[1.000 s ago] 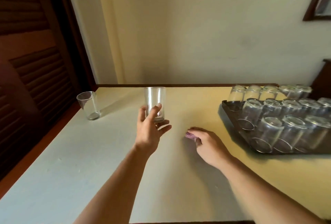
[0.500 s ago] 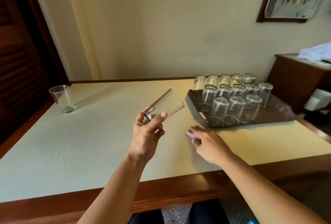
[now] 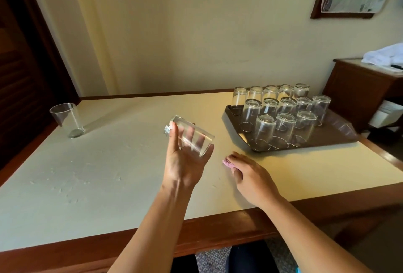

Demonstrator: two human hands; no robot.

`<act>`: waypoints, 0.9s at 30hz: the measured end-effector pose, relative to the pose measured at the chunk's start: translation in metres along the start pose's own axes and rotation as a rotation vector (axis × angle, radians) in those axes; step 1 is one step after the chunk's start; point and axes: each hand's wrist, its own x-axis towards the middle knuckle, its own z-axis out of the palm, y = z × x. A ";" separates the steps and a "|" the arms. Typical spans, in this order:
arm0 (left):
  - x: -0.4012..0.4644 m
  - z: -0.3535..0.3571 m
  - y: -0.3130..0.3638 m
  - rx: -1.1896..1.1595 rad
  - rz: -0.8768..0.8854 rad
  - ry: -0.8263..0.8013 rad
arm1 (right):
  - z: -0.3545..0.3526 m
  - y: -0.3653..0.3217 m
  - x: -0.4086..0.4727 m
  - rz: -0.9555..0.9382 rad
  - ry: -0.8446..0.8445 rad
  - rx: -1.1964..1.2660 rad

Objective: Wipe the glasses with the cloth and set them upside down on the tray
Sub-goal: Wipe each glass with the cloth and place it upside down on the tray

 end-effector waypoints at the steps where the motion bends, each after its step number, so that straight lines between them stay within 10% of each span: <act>1: 0.000 0.000 -0.001 0.042 -0.005 0.017 | 0.001 0.001 0.001 -0.009 0.001 -0.008; 10: 0.001 -0.001 0.014 0.486 -0.035 -0.038 | -0.027 -0.035 0.025 0.330 0.270 0.686; 17: 0.001 0.021 0.003 0.498 0.150 -0.189 | -0.044 -0.107 0.049 -0.109 0.389 0.738; 27: 0.004 0.022 -0.002 0.369 0.230 -0.133 | -0.023 -0.107 0.029 -0.157 0.344 0.859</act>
